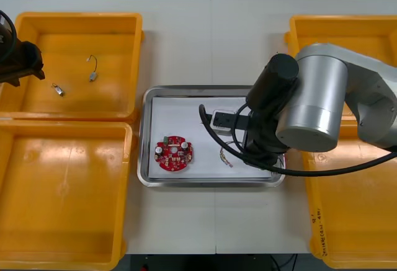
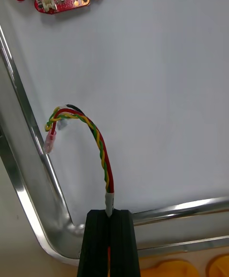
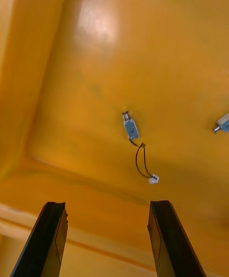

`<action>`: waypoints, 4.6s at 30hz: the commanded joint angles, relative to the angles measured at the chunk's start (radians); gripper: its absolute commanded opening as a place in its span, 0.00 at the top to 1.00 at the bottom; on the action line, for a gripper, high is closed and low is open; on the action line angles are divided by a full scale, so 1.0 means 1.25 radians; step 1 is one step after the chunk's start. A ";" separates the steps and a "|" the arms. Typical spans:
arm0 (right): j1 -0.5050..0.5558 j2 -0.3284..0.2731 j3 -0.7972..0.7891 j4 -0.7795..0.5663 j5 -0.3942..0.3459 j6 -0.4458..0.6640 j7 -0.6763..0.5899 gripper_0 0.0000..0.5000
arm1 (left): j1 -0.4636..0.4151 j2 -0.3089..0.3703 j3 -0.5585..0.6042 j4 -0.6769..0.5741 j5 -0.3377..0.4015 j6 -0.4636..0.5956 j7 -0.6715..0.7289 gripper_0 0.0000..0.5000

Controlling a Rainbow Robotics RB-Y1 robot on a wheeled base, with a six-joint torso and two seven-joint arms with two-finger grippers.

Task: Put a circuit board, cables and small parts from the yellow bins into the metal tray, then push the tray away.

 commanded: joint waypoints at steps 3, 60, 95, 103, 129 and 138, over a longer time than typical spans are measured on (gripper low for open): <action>-0.022 0.055 0.021 0.043 0.032 -0.023 0.009 1.00 | -0.045 0.028 0.023 0.042 0.005 -0.080 -0.082 0.00; 0.036 0.051 -0.085 -0.002 0.070 0.042 0.014 0.00 | -0.041 -0.072 -0.115 0.241 -0.006 -0.327 -0.109 0.00; -0.066 0.045 -0.582 0.114 -0.076 0.305 -0.091 0.00 | -0.022 -0.065 -0.111 0.236 -0.001 -0.355 -0.136 1.00; -0.066 0.022 -0.636 0.222 -0.019 0.305 -0.171 0.00 | -0.021 -0.064 -0.047 0.179 -0.019 -0.268 -0.148 1.00; -0.163 0.020 -0.828 0.735 0.338 0.266 -0.191 0.00 | -0.021 -0.130 0.031 -0.136 -0.113 0.062 -0.067 1.00; -0.168 0.020 -0.882 0.821 0.407 0.163 -0.215 0.00 | -0.022 -0.215 0.001 -0.256 -0.158 0.153 0.023 1.00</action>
